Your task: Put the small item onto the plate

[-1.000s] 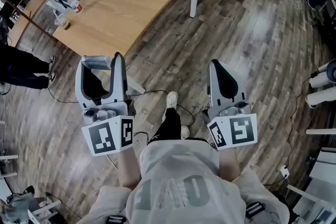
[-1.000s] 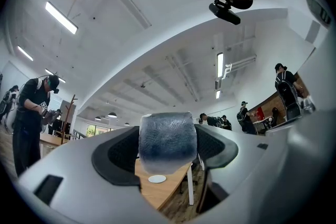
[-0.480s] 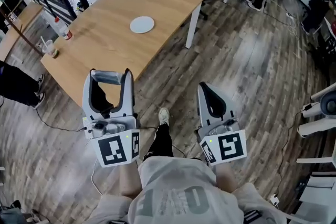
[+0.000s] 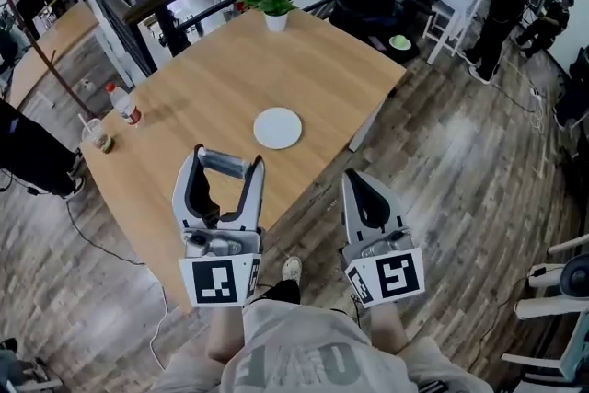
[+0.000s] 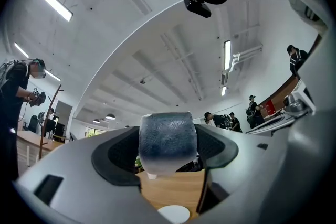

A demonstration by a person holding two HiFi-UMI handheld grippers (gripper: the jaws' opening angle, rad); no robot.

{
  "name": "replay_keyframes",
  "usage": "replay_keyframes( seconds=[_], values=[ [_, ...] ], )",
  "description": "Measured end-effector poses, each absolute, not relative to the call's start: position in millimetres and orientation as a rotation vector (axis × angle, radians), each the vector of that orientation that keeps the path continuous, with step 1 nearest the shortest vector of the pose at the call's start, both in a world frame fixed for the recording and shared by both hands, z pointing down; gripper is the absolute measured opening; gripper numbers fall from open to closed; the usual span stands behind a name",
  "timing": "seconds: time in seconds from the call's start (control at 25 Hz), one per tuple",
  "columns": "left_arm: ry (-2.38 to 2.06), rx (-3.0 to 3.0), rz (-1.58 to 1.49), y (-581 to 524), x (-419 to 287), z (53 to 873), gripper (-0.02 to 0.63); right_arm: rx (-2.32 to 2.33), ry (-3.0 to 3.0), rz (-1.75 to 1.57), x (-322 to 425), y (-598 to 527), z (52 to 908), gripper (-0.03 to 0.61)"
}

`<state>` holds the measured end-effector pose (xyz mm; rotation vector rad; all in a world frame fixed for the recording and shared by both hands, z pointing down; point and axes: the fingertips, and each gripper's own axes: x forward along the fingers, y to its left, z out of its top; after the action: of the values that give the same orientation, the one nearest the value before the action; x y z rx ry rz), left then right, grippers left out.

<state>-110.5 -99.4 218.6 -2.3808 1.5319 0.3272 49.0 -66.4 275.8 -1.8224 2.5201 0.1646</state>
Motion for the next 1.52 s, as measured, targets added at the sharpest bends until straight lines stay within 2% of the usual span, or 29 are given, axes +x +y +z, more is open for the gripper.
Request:
replay_keyframes(
  seconds=[0.32,0.64,0.96,1.24,1.52],
  values=[
    [1.577,-2.356,0.292,-187.5,-91.0,217.9,0.322,-1.794,2.538,0.154,74.2,-152.5,270.4,0.018],
    [1.647,-2.286,0.282,-228.9,-46.6,202.3,0.322,-1.679,2.596,0.179,108.4,-208.7,259.9,0.018],
    [1.746,-2.249,0.149,-264.9,-41.2,214.3,0.322,-1.583,2.656,0.118,115.9,-243.7,269.1,0.018],
    [1.849,-2.356,-0.14,-317.9,-33.5,266.0,0.322,-1.59,2.706,0.048,128.0,-272.5,283.1,0.018],
    [1.91,-2.527,-0.446,-365.9,-26.0,364.5,0.322,-1.641,2.738,-0.032,140.5,-281.9,308.3,0.018]
  ],
)
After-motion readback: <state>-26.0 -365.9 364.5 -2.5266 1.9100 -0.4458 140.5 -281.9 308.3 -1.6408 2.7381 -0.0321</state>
